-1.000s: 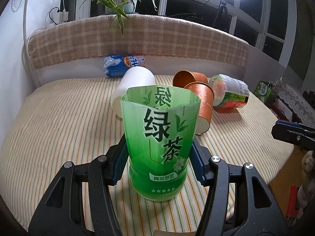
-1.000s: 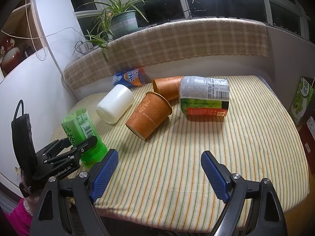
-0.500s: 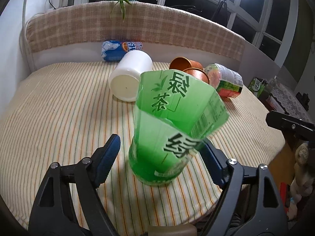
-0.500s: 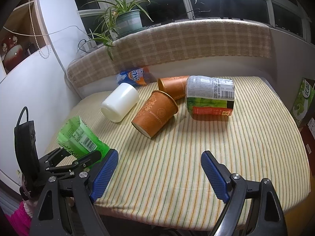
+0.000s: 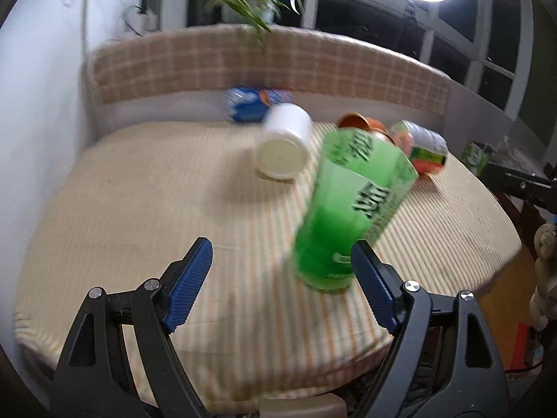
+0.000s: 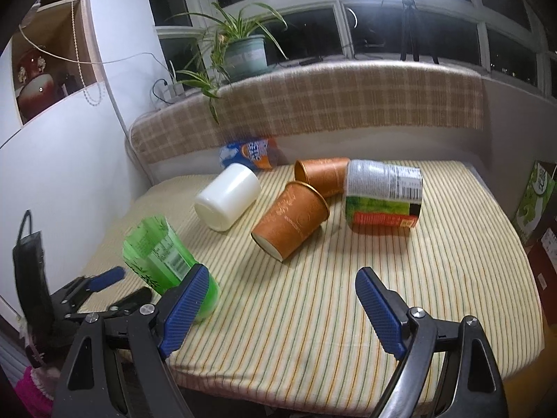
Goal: Flip cup upright
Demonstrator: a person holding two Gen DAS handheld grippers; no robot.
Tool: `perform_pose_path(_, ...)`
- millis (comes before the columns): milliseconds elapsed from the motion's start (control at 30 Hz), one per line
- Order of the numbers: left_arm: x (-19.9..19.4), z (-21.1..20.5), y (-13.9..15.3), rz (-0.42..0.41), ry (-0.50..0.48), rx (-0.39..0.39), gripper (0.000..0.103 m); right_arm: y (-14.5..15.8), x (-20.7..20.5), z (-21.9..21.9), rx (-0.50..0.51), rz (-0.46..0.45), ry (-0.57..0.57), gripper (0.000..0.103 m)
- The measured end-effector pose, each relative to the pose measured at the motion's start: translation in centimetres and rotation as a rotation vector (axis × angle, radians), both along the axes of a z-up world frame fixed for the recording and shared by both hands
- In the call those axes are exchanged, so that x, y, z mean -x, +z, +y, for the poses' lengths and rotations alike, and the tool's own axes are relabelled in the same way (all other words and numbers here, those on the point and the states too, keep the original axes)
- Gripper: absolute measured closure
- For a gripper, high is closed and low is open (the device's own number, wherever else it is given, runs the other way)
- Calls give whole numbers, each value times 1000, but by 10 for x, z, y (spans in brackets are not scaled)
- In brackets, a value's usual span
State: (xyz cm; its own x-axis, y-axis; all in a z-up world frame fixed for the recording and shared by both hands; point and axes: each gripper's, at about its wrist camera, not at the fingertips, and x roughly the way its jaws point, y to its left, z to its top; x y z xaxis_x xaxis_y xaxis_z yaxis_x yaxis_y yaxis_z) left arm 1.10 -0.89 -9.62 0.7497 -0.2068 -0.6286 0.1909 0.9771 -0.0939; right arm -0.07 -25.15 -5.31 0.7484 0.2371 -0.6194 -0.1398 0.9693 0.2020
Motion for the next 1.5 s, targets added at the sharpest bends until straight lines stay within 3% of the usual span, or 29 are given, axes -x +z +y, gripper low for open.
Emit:
perform_pose_path(167,13,17,23,-100,88,5,19,4,2,2,-6,-39,-22,11)
perform_pose_path(267,19,23,39,-164,125,14,10,9,5,4,13,-72,-36,10)
perform_pose_path(333,22,23,46,-194,138,16,9,12,8,5,29,-100,-44,0)
perform_pose_path(467,28,19,58,-252,138,-2,1,17,14,10,65,-152,-52,0)
perform_pose_path(567,32,14,65,-290,134,-22,1,19,17,14,88,-173,-53,0)
perform_pose_path(1500,32,7,75,-315,146,-33,0,15,12,15,85,-163,-57,0)
